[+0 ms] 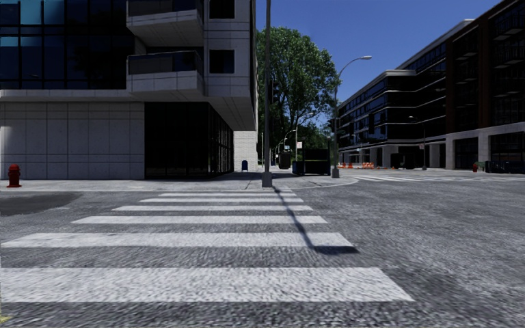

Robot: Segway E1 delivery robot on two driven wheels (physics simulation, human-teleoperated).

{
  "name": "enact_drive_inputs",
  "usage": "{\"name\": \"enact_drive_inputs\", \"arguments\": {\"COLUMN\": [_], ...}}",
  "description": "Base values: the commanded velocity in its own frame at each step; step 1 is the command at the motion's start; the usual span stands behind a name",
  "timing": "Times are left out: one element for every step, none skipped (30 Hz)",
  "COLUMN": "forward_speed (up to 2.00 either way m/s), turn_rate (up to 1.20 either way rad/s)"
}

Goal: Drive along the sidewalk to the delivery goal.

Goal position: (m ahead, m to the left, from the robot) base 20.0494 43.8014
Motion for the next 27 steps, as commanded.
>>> {"name": "enact_drive_inputs", "arguments": {"forward_speed": [2.00, 2.00, 2.00, 2.00, 2.00, 2.00, 2.00, 2.00, 2.00, 2.00, 2.00, 2.00, 2.00, 2.00, 2.00, 2.00, 2.00, 2.00, 2.00, 2.00, 2.00, 2.00, 2.00, 2.00, 2.00, 2.00, 2.00], "turn_rate": [0.00, 0.00, 0.00, 0.00, 0.00, 0.00, 0.00, 0.05, 0.16, 0.26, 0.26, 0.39, 0.48, 0.51, 0.51, 0.52, 0.50, 0.44, 0.32, 0.32, 0.17, 0.08, 0.01, 0.00, 0.00, 0.00, 0.00]}}
